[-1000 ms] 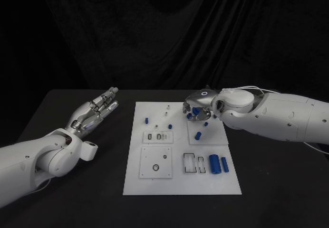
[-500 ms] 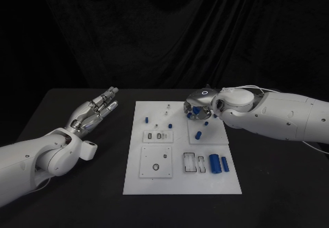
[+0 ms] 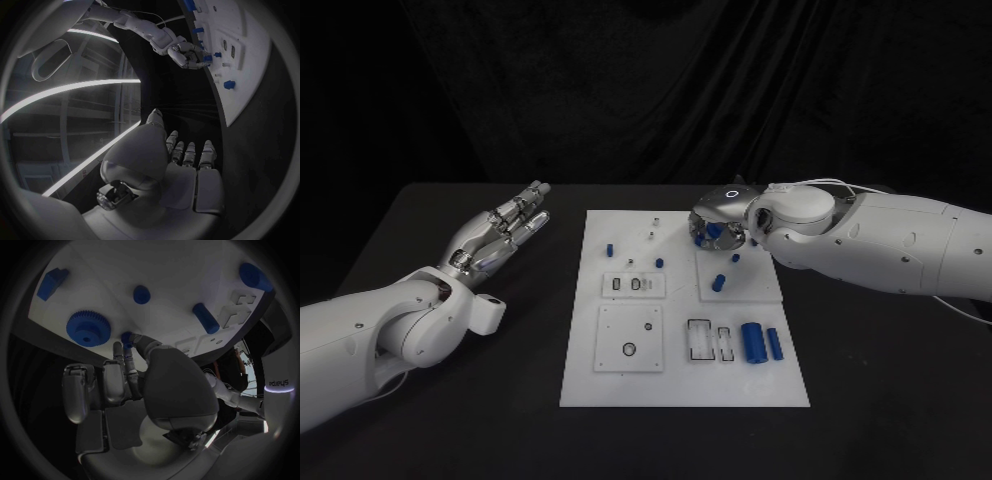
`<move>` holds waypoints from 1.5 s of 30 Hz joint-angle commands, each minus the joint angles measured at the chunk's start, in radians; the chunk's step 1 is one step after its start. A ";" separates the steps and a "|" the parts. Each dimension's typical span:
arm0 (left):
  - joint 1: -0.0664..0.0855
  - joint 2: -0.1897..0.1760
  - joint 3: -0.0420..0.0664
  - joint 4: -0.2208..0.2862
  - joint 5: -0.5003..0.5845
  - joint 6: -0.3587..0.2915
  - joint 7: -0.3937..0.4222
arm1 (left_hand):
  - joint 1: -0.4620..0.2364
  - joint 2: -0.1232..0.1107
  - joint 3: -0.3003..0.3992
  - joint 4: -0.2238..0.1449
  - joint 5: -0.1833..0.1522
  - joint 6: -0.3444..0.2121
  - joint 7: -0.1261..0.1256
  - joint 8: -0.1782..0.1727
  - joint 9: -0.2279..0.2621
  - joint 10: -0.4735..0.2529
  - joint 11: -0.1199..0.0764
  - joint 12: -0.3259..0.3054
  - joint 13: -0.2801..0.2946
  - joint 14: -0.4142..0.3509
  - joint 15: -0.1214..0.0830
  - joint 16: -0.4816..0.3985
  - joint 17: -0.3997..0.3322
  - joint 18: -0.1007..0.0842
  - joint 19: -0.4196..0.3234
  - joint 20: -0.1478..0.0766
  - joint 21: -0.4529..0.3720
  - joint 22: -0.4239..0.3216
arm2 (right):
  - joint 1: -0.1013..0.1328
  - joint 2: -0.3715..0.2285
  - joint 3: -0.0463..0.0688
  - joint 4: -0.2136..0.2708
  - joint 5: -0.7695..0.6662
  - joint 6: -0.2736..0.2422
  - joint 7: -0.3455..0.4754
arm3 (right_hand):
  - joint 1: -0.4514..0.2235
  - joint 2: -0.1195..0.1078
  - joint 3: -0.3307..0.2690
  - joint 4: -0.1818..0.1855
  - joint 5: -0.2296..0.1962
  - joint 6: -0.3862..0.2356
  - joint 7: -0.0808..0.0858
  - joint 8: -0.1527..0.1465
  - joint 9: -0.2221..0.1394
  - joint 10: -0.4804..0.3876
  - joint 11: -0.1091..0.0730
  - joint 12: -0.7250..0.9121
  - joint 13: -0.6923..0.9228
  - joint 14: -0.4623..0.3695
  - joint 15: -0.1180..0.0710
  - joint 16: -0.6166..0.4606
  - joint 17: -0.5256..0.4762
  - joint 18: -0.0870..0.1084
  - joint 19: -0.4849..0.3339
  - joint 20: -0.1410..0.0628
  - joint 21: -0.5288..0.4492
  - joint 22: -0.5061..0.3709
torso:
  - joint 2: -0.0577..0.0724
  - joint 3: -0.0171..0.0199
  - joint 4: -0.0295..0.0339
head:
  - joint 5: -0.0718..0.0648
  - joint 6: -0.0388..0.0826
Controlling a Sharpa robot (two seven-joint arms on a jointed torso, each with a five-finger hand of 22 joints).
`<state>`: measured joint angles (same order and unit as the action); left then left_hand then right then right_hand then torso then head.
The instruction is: Assemble the parts on the task board
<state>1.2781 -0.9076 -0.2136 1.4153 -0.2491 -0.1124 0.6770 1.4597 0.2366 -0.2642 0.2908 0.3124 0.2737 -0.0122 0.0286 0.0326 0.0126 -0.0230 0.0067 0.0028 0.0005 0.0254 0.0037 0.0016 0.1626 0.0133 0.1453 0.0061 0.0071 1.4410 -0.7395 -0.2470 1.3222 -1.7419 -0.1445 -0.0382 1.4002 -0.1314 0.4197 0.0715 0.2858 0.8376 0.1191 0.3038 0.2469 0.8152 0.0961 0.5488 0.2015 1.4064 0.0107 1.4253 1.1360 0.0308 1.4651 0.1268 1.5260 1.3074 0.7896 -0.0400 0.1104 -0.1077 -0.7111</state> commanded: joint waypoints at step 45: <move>-0.005 0.017 0.001 -0.076 -0.065 0.054 0.113 | -0.021 -0.058 -0.041 0.003 0.003 0.043 0.045 0.011 0.004 0.003 0.022 -0.002 0.002 -0.001 0.030 -0.004 -0.002 0.018 0.006 0.033 0.010 0.004 | 0.036 0.048 0.009 -0.010 0.095 -0.178 0.055 | 0.001 0.035 -0.002 -0.054 -0.005 0.148 -0.006 0.025 0.109 0.244 -0.043 -0.113 -0.022 0.035 -0.024 0.003 0.022 -0.018 0.065 -0.028 0.021 0.226 | 0.004 -0.0067 0.0083 | 0.017 0.028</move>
<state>1.2751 -0.8932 -0.2136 1.3463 -0.2734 -0.0836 0.6774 1.4518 0.1775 -0.3000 0.2936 0.3124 0.3113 0.0323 0.0400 0.0369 0.0165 -0.0046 0.0067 0.0039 0.0004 0.0467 0.0037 0.0013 0.1624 0.0187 0.1720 0.0099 0.0100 1.4751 -0.6906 -0.2386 1.3147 -1.6534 -0.2966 0.0104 1.4028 -0.0996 0.4189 0.0217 0.2781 0.9844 0.1087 0.3289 0.2819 1.0524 0.0518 0.4406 0.1787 1.4359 -0.0132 1.4253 1.1570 0.0312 1.4653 0.1019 1.5418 1.3077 0.7925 -0.0465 0.1152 -0.0876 -0.6896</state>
